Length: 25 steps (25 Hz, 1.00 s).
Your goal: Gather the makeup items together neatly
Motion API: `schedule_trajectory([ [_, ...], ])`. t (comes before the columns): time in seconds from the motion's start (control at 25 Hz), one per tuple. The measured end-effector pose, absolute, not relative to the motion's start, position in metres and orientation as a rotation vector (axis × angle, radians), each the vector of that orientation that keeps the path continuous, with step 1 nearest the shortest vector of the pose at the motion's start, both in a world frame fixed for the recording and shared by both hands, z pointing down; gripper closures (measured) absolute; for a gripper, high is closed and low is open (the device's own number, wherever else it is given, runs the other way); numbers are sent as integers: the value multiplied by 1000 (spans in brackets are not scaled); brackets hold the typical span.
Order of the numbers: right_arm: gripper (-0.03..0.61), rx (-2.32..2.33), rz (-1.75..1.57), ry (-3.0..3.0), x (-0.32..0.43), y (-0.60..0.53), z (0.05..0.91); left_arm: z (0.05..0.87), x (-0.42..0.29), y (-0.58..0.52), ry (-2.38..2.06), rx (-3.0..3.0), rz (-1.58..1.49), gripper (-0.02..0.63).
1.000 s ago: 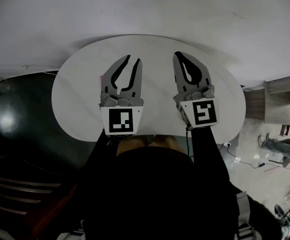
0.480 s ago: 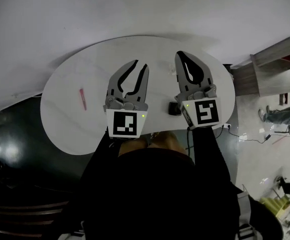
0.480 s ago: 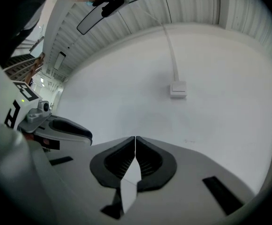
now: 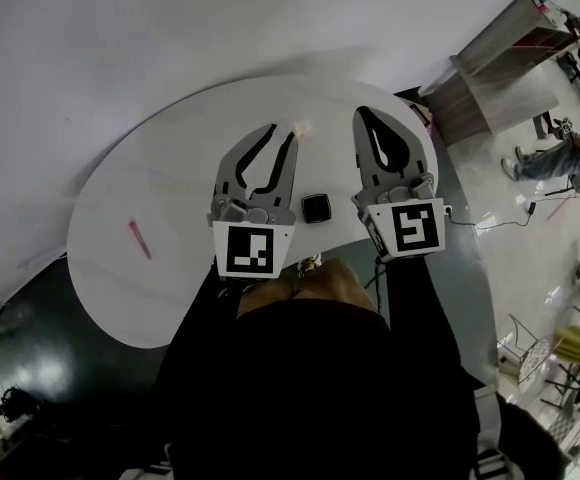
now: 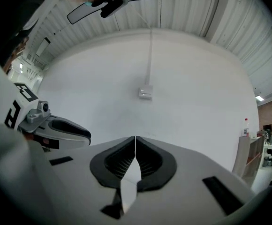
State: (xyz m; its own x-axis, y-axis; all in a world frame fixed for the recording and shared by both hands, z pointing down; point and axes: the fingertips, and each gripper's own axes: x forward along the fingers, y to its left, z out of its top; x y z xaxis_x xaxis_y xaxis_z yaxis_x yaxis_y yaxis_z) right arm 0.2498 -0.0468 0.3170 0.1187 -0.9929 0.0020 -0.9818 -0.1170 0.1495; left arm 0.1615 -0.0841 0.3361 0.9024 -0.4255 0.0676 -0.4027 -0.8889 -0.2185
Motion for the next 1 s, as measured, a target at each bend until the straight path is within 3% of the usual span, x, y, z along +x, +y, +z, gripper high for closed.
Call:
schedule_trajectory([
  [0.28, 551, 2312, -117, -1931, 270, -20, 326, 347, 186, -58, 473, -2904, -183, 517],
  [0.52, 551, 2326, -98, -1901, 273, -10, 329, 411, 194, -34, 133, -2921, -588, 515],
  [1.0, 551, 2348, -83, -1859, 285, 9, 336, 564, 172, 40, -507, -2629, -1271, 383],
])
